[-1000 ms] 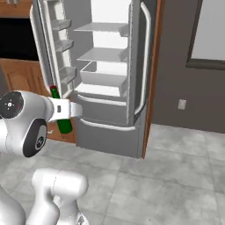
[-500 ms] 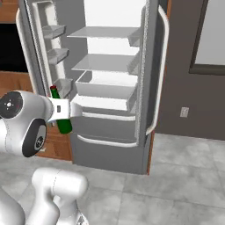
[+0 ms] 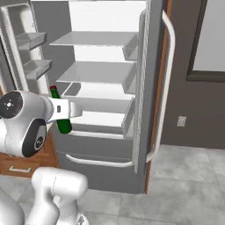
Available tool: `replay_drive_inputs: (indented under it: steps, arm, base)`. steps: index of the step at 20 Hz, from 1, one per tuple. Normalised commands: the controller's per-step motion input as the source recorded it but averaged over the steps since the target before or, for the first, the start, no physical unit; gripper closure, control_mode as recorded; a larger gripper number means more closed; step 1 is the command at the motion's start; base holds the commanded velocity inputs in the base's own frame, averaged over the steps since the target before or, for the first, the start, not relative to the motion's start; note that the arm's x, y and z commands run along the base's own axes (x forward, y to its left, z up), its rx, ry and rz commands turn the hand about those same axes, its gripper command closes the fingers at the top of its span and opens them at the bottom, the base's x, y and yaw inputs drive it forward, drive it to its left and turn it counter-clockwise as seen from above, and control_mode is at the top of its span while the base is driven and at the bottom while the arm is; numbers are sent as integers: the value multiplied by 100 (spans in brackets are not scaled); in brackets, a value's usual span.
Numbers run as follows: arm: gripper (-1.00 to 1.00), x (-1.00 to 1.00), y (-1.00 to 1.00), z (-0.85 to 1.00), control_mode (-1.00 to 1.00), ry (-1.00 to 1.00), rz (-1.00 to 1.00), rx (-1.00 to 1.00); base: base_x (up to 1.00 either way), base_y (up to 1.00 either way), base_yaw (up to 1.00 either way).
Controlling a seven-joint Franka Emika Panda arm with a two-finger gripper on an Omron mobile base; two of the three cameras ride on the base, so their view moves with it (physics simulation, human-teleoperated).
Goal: Place the beer on the top shelf of the fridge to keep it out of children's reach, and place the mushroom and garlic on lower shelves for easy access.
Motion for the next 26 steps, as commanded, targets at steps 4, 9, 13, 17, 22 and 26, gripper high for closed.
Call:
replay_drive_inputs:
  steps: [4, 9, 13, 17, 22, 26]
  arm:
    - [100, 0, 0, 0, 100, 0, 0, 0]
    - [100, 0, 0, 0, 100, 0, 0, 0]
    - [100, 0, 0, 0, 100, 0, 0, 0]
    - [100, 0, 0, 0, 100, 0, 0, 0]
    - [100, 0, 0, 0, 100, 0, 0, 0]
    - [100, 0, 0, 0, 100, 0, 0, 0]
  base:
    - [77, 6, -9]
    - [71, 6, -6]
    - [64, 0, -3]
    - [57, 0, 0]
    - [42, 0, 1]
    - [35, 0, 6]
